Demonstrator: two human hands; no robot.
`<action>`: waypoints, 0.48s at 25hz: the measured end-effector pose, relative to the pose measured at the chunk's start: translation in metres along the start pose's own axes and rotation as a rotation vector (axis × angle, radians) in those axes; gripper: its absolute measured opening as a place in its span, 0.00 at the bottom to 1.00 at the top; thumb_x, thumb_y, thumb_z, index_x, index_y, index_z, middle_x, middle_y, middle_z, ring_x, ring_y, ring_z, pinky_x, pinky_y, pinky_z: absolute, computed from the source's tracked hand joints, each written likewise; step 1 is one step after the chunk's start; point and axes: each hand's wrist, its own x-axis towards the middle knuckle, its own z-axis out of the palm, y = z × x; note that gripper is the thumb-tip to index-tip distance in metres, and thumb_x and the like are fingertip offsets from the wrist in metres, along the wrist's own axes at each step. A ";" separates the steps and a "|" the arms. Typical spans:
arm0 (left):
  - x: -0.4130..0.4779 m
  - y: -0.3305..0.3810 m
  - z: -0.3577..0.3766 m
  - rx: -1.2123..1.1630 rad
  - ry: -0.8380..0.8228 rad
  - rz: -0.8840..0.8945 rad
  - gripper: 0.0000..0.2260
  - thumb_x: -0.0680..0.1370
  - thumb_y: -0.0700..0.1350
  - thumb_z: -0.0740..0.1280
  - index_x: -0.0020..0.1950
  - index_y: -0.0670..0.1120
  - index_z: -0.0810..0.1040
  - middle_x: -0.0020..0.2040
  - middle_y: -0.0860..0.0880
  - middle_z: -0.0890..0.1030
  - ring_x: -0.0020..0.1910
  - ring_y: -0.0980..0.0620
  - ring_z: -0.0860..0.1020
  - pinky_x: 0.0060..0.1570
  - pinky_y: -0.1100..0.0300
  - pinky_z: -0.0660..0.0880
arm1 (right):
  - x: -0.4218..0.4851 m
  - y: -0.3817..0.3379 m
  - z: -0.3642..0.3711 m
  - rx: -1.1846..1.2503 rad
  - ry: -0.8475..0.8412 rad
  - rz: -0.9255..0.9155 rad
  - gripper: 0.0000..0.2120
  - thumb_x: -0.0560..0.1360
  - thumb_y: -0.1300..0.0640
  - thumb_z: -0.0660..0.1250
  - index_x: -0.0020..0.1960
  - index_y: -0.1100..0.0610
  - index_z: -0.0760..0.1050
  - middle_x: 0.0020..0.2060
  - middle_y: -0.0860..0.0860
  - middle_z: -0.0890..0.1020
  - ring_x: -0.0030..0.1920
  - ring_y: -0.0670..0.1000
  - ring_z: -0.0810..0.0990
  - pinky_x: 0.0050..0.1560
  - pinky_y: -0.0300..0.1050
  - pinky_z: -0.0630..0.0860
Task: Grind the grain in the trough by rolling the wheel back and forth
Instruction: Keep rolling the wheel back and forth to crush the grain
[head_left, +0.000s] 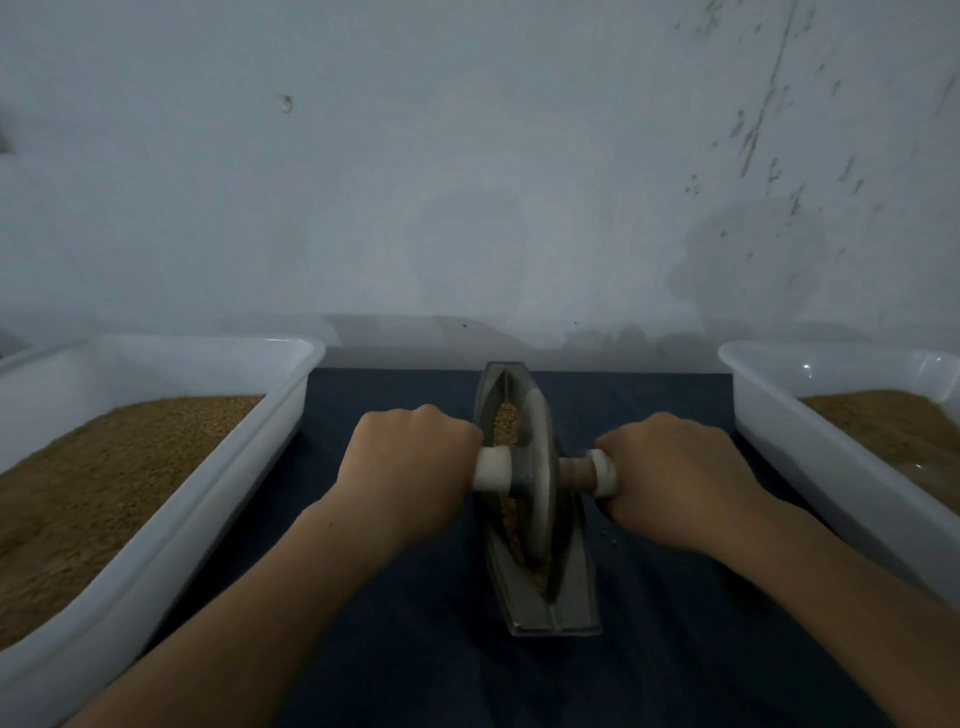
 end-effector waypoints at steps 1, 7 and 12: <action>0.009 -0.002 0.005 0.002 -0.006 -0.003 0.07 0.74 0.53 0.69 0.48 0.56 0.73 0.34 0.55 0.65 0.33 0.51 0.70 0.29 0.56 0.61 | 0.008 0.001 0.004 0.007 -0.017 0.007 0.11 0.68 0.46 0.69 0.33 0.44 0.68 0.30 0.43 0.75 0.30 0.42 0.72 0.26 0.40 0.60; 0.077 -0.021 0.040 -0.073 -0.048 -0.117 0.03 0.75 0.50 0.66 0.48 0.55 0.76 0.39 0.52 0.76 0.35 0.49 0.75 0.33 0.55 0.68 | 0.100 0.007 0.027 -0.051 0.049 -0.003 0.10 0.71 0.49 0.68 0.34 0.46 0.68 0.33 0.46 0.75 0.34 0.51 0.76 0.30 0.41 0.64; 0.061 -0.016 0.039 -0.093 -0.025 -0.150 0.03 0.74 0.49 0.67 0.47 0.55 0.75 0.36 0.53 0.71 0.33 0.50 0.71 0.32 0.55 0.66 | 0.094 0.005 0.020 -0.058 0.062 -0.045 0.10 0.71 0.50 0.67 0.33 0.47 0.69 0.31 0.45 0.75 0.31 0.47 0.72 0.28 0.40 0.63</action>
